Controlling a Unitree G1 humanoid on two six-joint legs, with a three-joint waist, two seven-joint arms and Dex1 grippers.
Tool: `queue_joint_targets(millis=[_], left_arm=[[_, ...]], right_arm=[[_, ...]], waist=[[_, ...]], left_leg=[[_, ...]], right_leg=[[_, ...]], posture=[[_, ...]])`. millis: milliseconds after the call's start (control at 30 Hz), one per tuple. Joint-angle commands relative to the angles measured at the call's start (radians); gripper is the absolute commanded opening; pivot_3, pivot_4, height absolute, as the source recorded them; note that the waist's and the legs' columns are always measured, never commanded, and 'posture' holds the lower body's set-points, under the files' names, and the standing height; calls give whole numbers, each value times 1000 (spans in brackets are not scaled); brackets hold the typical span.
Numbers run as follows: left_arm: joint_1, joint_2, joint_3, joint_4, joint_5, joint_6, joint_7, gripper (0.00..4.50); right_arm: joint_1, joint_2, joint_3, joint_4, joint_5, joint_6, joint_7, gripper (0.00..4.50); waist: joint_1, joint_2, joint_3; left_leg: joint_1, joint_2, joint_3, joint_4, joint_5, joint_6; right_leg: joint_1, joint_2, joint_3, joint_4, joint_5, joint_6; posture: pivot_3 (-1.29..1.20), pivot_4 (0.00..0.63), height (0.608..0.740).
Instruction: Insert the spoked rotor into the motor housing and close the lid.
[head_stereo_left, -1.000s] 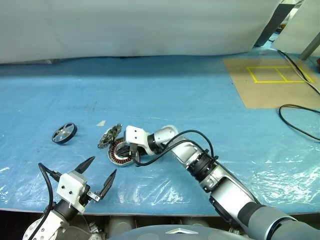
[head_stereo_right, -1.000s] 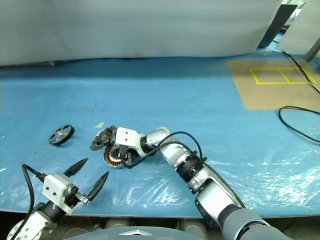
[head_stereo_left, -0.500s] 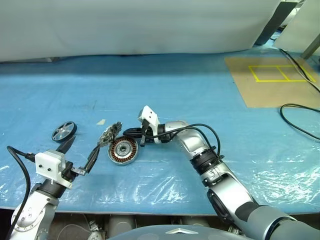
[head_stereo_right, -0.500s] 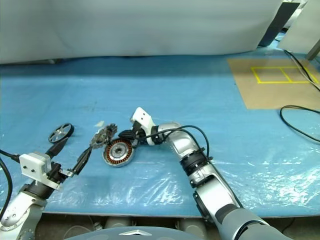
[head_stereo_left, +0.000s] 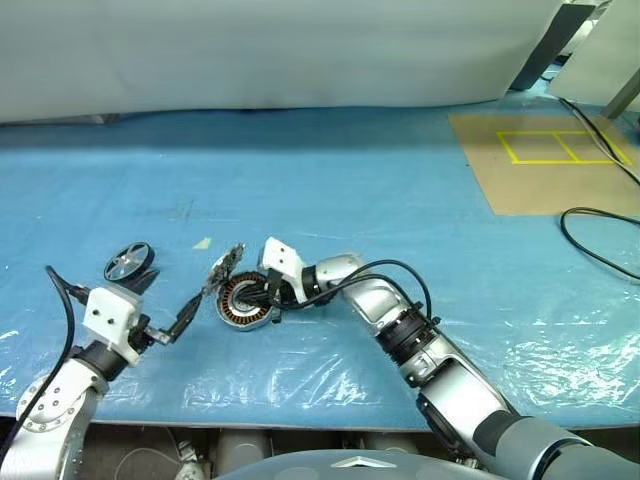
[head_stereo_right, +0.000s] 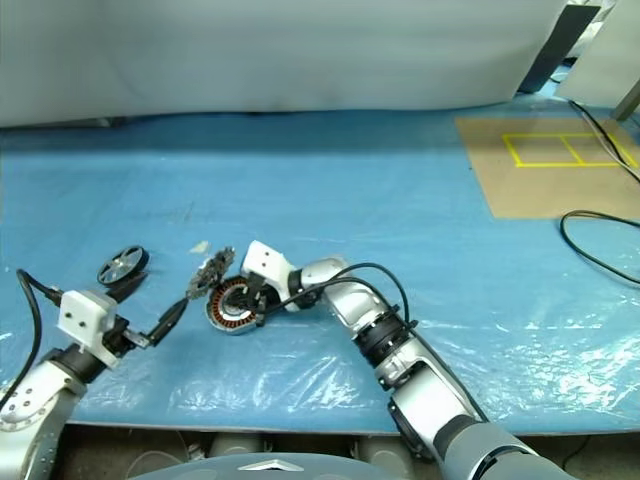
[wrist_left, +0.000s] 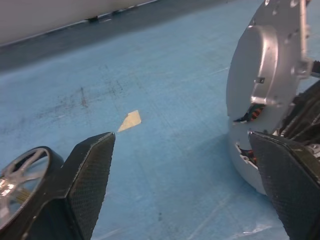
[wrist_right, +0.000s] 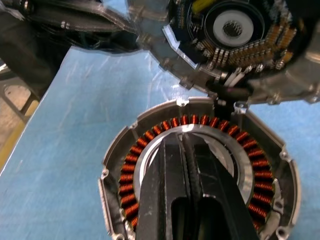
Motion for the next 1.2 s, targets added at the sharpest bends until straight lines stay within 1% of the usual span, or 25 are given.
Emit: queue_joint_targets(millis=[33, 133, 267, 333, 467, 600, 733, 867, 933, 1100, 1200], left_arm=[[16, -13, 5, -35, 18, -30, 5, 4500], [32, -23, 15, -33, 21, -42, 0, 4500], [44, -27, 32, -31, 18, -54, 2, 4500], [46, -30, 34, -26, 20, -61, 2, 4500], [46, -34, 32, -12, 24, -74, -2, 4500], [38, -35, 26, -2, 28, -80, -6, 4500], [24, -33, 20, 13, 35, -88, -10, 4500], [33, -38, 20, 24, 40, -101, -14, 4500], [37, -40, 19, 26, 42, -105, -14, 4500], [40, -42, 17, 31, 45, -112, -13, 4500], [42, -44, 15, 34, 48, -116, -14, 4500]], right_arm=[[-22, 21, 49, 63, -64, -30, -33, 37], [-33, 24, 84, 93, -97, -30, -25, 37], [-12, -42, 167, 50, -118, -1, 103, 37], [5, -50, 139, 29, -89, -29, 111, 37], [4, -13, 44, 4, -8, 17, 97, 37], [-1, -11, 27, 18, 0, 36, 98, 37], [-8, 47, -88, 17, 94, 67, 59, 37], [-26, 69, -126, 43, 100, 58, 25, 37], [-32, 64, -108, 59, 72, 28, 19, 37], [-33, 11, -2, 106, -39, -49, 32, 37], [-28, -10, 32, 113, -67, -64, 42, 37]], waist=[[-2, 0, 0], [-3, 0, 0], [-1, 0, 0], [0, 0, 0], [-1, 1, 0], [0, 1, 0], [1, 0, 1], [0, -1, 1], [0, -1, 1], [-1, -1, 1], [-1, -1, 1]], left_leg=[[0, 0, 0, 0, 0, 0], [1, 0, 0, 0, 0, 0], [4, 0, 0, 0, 0, 0], [5, 0, 0, -1, 0, 0], [6, 0, 0, -1, 0, 0], [5, 0, 0, 0, 0, 0], [4, 0, 0, -1, 0, 0], [1, 0, 0, 0, 0, 0], [1, 0, 0, -1, 0, 0], [0, 0, 0, -1, 0, 0], [1, 0, 0, -1, 0, 0]], right_leg=[[0, 0, 0, 0, 0, 0], [1, 0, 0, 1, 0, 0], [5, 0, 0, 0, -2, -3], [7, -1, 0, -1, -2, -3], [7, 0, 0, -1, -3, -4], [6, -1, 0, -1, -3, -5], [4, 0, 0, 0, -3, -5], [2, 0, 0, 0, -2, -3], [1, 0, 0, 0, -1, -1], [-1, 0, 0, 0, 0, 0], [0, 0, 0, 0, 0, 0]], posture=[[0, 150, 740], [0, 150, 740], [0, 150, 740], [0, 150, 740], [0, 150, 740], [0, 150, 740], [0, 150, 740], [0, 150, 740], [0, 150, 740], [0, 150, 740], [0, 150, 740]])
